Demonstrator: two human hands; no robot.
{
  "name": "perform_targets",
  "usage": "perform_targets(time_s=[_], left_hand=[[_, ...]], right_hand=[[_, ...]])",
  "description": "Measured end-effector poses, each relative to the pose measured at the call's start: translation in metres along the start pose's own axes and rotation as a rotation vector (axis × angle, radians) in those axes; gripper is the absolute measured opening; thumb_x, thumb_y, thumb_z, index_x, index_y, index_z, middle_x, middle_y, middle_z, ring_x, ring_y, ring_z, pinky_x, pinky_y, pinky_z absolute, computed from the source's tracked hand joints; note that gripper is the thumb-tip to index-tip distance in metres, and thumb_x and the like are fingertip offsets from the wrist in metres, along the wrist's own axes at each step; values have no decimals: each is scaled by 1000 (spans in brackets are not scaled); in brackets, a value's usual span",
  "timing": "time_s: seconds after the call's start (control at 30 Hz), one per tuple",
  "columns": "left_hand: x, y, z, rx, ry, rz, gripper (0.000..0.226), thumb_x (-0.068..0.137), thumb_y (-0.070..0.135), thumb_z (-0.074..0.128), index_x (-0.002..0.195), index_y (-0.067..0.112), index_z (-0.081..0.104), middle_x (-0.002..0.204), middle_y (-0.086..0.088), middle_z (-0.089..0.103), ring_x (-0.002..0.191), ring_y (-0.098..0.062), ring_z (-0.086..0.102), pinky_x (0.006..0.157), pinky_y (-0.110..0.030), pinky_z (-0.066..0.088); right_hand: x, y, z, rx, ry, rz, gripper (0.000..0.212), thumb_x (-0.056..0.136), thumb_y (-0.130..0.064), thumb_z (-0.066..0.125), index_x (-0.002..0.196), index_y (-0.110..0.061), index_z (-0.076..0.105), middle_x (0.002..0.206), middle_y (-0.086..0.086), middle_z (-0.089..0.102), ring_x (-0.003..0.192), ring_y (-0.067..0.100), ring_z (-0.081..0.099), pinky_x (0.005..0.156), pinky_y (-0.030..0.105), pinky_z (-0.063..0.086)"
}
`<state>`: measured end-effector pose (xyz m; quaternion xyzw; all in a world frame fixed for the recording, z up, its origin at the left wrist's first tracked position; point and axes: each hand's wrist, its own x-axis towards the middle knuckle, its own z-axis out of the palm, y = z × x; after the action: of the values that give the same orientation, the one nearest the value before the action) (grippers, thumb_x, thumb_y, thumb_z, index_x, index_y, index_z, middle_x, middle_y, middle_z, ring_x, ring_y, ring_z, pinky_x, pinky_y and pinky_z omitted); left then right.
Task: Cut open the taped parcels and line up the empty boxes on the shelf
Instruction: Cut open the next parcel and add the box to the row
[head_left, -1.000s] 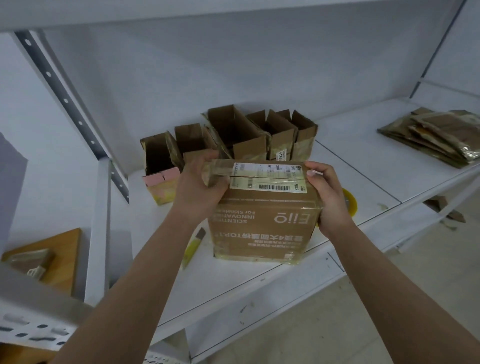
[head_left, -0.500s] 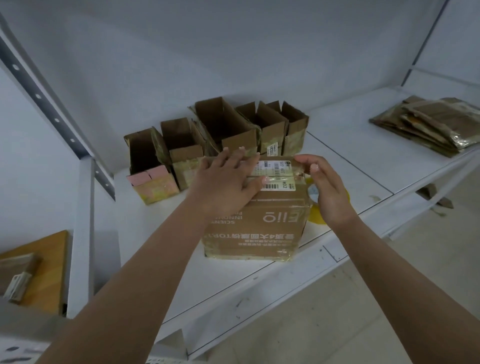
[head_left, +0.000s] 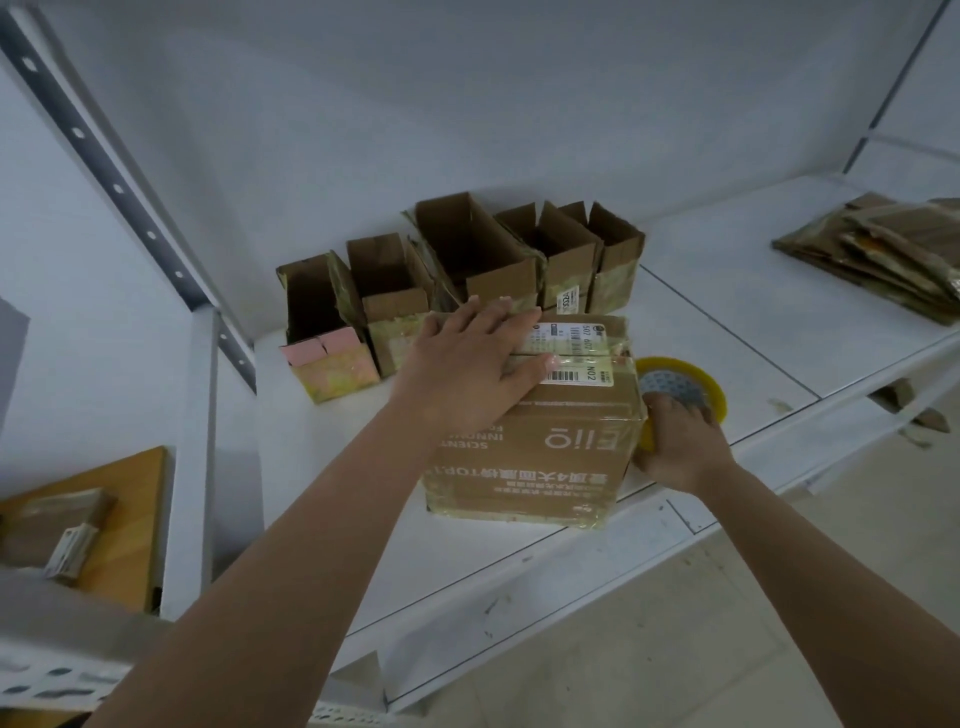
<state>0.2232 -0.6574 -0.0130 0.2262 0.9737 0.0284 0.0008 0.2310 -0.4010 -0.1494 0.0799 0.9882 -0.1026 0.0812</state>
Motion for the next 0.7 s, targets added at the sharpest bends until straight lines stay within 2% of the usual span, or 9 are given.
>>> perform_targets(time_s=[0.07, 0.13, 0.27, 0.33, 0.43, 0.5, 0.6, 0.7], left_hand=[[0, 0, -1, -14, 3, -1, 67, 94, 68, 13, 154, 40, 9, 164, 7, 10, 151, -21, 6, 119, -47, 10], [0, -1, 0, -22, 7, 0, 67, 93, 68, 13, 154, 40, 10, 164, 7, 10, 151, -20, 6, 119, -46, 10], [0, -1, 0, -42, 8, -3, 66, 94, 68, 15, 154, 40, 12, 164, 7, 12, 151, -20, 5, 119, -47, 7], [1, -2, 0, -56, 31, 9, 66, 95, 68, 17, 154, 38, 15, 163, 5, 14, 151, -20, 7, 120, -46, 9], [0, -4, 1, -115, 62, 15, 66, 94, 68, 24, 152, 36, 22, 162, 4, 20, 150, -19, 11, 120, -44, 12], [-1, -5, 0, -190, 91, 4, 67, 92, 69, 33, 150, 35, 29, 160, 4, 27, 149, -18, 16, 119, -42, 15], [-4, -4, -4, -308, 133, -11, 70, 88, 72, 42, 146, 34, 37, 152, 9, 40, 143, -15, 30, 113, -40, 28], [-11, -4, -7, -534, 184, -7, 81, 79, 85, 34, 145, 38, 38, 143, 13, 50, 130, -13, 47, 99, -35, 38]], right_hand=[[-2, -1, 2, -154, 55, 18, 63, 85, -29, 61, 143, -18, 37, 142, 7, 49, 136, 30, 40, 118, 42, 21], [-3, 1, 1, -262, 115, 51, 53, 90, -24, 54, 141, -21, 40, 142, 3, 51, 135, 26, 40, 115, 38, 24], [-8, 3, -9, -264, 120, 69, 43, 91, -32, 54, 134, -29, 49, 128, 0, 61, 127, 23, 48, 109, 33, 27], [-10, 4, -27, -106, 109, 106, 40, 92, -35, 57, 130, -25, 54, 122, 5, 64, 121, 26, 53, 105, 35, 31], [-14, 4, -79, 467, 179, 195, 43, 91, -32, 66, 125, -6, 60, 119, 21, 63, 111, 38, 59, 95, 43, 45], [-31, -2, -125, 721, 276, 117, 36, 89, -28, 70, 115, -3, 64, 109, 20, 65, 98, 36, 62, 83, 41, 49], [-72, -29, -191, 803, 353, -73, 22, 88, -27, 71, 98, -9, 68, 89, 11, 65, 80, 25, 59, 69, 32, 43], [-107, -69, -223, 708, 274, -275, 27, 85, -34, 73, 97, -10, 68, 84, 9, 66, 74, 20, 59, 64, 31, 43]])
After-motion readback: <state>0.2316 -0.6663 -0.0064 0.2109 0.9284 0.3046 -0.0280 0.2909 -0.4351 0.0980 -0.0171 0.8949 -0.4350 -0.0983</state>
